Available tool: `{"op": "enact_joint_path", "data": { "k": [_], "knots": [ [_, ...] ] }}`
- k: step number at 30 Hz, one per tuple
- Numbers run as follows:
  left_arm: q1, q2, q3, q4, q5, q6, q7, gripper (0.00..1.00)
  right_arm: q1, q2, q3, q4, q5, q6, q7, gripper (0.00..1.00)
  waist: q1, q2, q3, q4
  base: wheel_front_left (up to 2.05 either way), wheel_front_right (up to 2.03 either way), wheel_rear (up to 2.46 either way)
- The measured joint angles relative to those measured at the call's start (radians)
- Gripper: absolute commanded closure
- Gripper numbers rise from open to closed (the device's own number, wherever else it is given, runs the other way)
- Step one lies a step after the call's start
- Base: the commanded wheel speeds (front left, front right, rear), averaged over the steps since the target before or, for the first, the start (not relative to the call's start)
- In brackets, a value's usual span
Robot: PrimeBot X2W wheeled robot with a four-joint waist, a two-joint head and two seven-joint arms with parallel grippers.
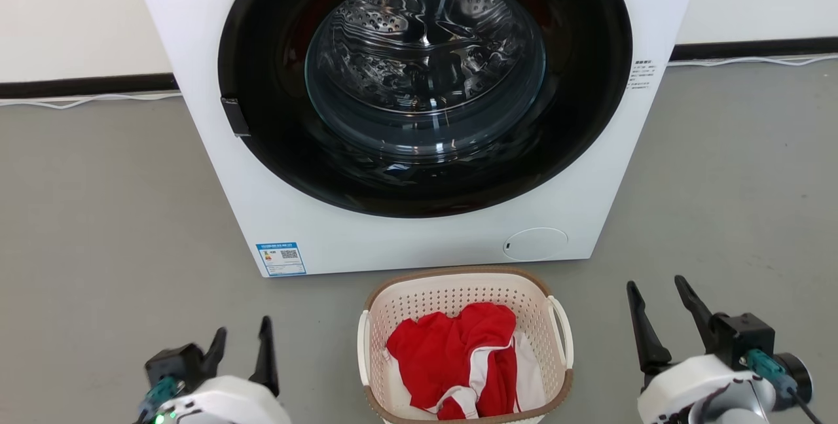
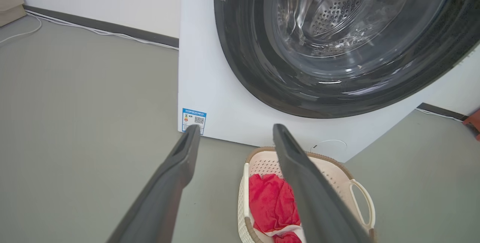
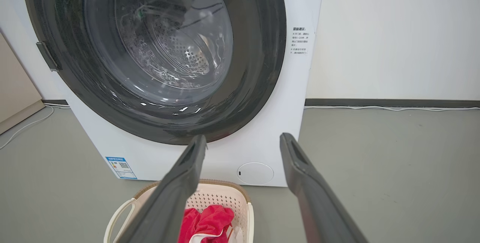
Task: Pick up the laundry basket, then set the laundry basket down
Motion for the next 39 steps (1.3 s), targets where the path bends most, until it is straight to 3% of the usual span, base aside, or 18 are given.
{"op": "enact_joint_path", "data": {
  "k": [16,17,23,39],
  "knots": [
    [0.073,-0.019,0.130,-0.054,0.066,-0.034,0.000,0.00,0.080,-0.005,-0.046,-0.060,-0.012,0.000,0.000,0.00,0.0000,0.0000,-0.028,0.002,0.00,0.00,0.00],
    [0.079,-0.021,0.130,-0.046,0.064,-0.034,0.000,1.00,0.080,-0.004,-0.046,-0.051,-0.011,-0.001,0.001,1.00,0.0000,0.0000,-0.028,0.002,0.00,0.00,0.00],
    [0.127,-0.041,0.130,0.008,0.049,-0.034,0.011,1.00,0.121,0.020,-0.045,0.003,0.006,-0.001,0.011,1.00,0.0000,0.0000,-0.028,0.003,0.00,0.00,0.00],
    [0.127,-0.042,0.139,-0.024,-0.089,-0.049,0.053,1.00,0.120,0.021,-0.051,-0.021,0.191,-0.001,0.052,1.00,0.0002,0.0000,-0.024,0.006,0.00,0.00,0.00]
  ]
}}
